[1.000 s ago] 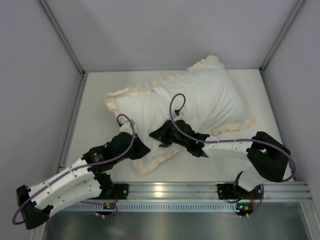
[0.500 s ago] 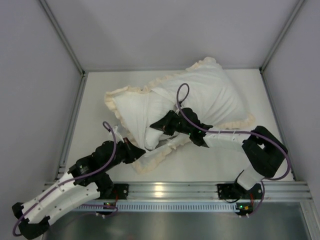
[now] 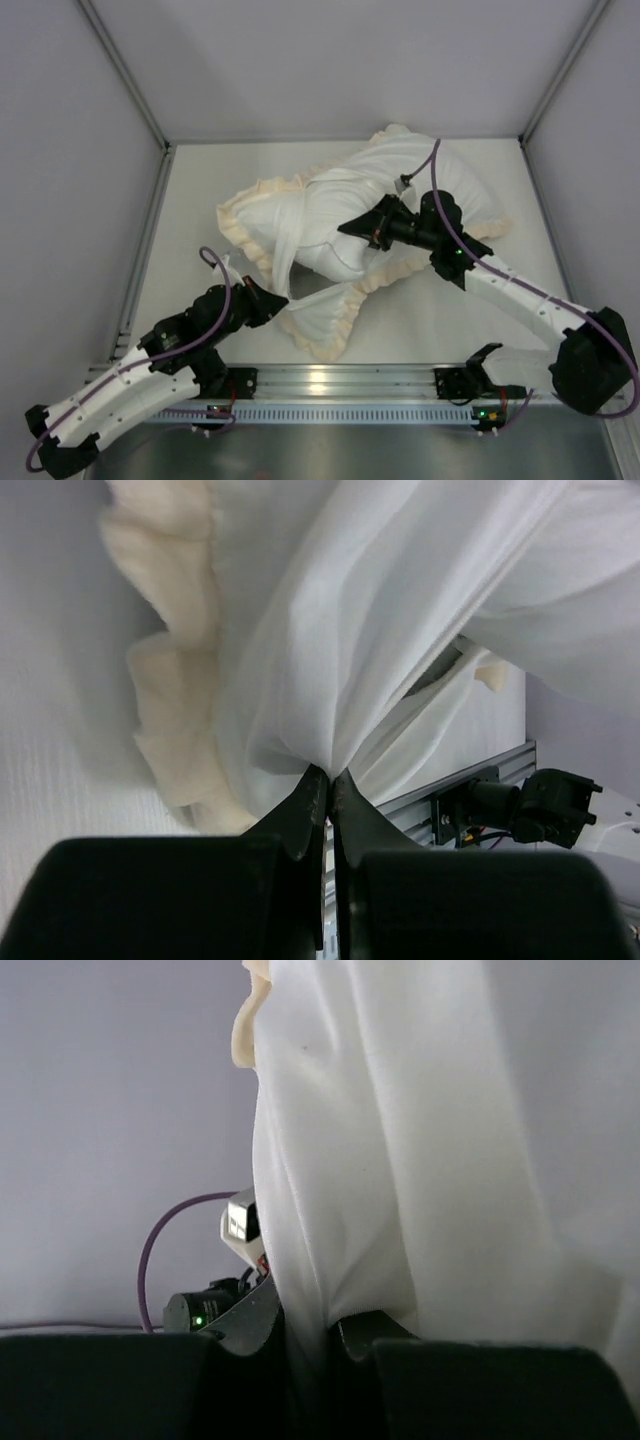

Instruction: Remove the pillowcase from the pillow

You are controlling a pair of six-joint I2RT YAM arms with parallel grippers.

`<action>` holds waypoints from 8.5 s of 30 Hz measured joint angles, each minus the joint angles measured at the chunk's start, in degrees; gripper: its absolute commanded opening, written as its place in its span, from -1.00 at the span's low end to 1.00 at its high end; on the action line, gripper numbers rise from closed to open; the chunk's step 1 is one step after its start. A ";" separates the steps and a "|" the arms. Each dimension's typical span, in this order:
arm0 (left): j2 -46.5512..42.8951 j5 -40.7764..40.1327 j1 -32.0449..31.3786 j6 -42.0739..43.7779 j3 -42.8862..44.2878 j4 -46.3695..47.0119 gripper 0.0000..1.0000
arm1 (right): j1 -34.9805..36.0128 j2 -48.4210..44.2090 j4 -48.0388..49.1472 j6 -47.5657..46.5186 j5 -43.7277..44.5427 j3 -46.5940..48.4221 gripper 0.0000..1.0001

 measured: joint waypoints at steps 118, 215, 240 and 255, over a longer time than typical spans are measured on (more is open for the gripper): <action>27.02 -1.01 -0.70 16.35 25.94 -18.71 -1.00 | 16.44 -39.50 -52.57 -18.10 38.29 -15.56 0.40; 37.75 12.31 1.95 9.49 6.71 15.89 -1.00 | 13.53 -21.79 -38.42 -23.67 23.58 -0.20 -1.00; 20.26 30.60 19.23 15.82 12.83 10.51 0.98 | 22.77 -25.20 -46.21 -35.87 23.63 4.35 0.54; 27.65 25.55 -7.85 8.59 14.99 8.90 -0.54 | 3.52 -13.92 -59.91 -39.23 54.55 21.16 0.11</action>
